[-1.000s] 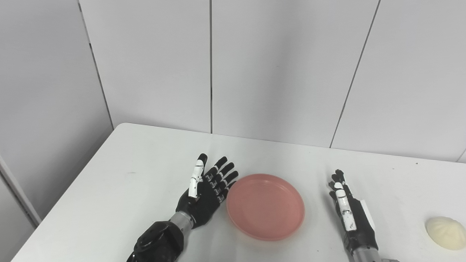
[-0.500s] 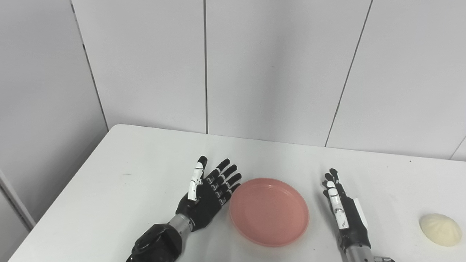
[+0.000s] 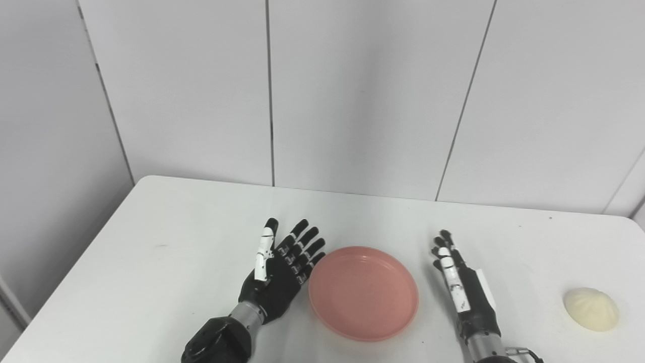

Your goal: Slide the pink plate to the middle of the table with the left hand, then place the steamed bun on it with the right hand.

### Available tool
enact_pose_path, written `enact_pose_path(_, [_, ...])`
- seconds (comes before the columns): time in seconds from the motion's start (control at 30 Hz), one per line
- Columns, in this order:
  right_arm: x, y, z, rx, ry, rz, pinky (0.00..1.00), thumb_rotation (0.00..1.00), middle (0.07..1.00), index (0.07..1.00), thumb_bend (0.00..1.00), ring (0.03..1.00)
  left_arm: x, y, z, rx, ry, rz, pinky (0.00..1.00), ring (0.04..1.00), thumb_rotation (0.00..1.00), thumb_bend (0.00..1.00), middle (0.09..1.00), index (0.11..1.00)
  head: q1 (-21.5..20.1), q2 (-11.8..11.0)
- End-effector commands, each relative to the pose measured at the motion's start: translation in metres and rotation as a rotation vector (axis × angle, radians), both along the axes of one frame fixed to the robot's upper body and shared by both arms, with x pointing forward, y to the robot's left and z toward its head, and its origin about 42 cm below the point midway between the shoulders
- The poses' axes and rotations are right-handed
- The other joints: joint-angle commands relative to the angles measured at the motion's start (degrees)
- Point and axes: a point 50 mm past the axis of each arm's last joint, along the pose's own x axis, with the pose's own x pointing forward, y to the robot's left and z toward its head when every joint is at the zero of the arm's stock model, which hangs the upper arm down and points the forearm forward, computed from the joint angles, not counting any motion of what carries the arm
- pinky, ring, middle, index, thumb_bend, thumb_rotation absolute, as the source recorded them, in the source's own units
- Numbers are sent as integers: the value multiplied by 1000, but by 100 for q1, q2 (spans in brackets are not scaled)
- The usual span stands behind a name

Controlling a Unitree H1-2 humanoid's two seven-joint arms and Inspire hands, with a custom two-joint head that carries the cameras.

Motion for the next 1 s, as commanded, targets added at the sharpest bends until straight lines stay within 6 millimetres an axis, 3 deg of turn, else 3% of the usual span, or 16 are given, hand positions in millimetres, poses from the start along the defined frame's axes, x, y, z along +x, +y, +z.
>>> enact_pose_path(0.0, [12,-19,42,-117,-212,-22,852,1000,930,936,368,909,-14,11,-31,89,133,46,1000,1000,1000,610,1000,1000,-18,36])
enact_pose_path(0.07, [18,-36,50,-192,-255,-56,850,1000,933,944,531,900,-13,12,-31,118,125,55,1000,999,1000,603,1000,1000,-59,43])
enact_pose_path(0.13, [18,-47,62,-267,-283,-81,823,1000,921,936,617,865,-14,13,-31,146,112,64,1000,990,1000,597,1000,1000,-178,32])
enact_pose_path(0.33, [9,-55,99,-444,-369,-160,763,921,894,887,659,840,-16,21,-30,219,55,77,1000,997,1000,586,1000,1000,-515,23])
enact_pose_path(0.43, [-1,-55,122,-481,-390,-187,677,821,848,880,721,789,-19,27,-30,255,28,78,1000,982,1000,571,990,1000,-721,11])
enact_pose_path(0.67, [-19,-54,157,-582,-412,-270,590,753,768,882,800,710,-24,43,-29,271,21,85,1000,969,968,602,975,990,-1348,-18])
enact_pose_path(0.83, [-32,-68,176,-675,-354,-347,551,735,744,881,866,700,-25,57,-32,249,23,71,987,962,921,628,973,985,-1801,-55])
enact_pose_path(0.97, [-39,-92,183,-749,-321,-383,588,703,815,879,886,721,-23,69,-37,253,31,73,951,936,897,648,947,959,-1971,-74])
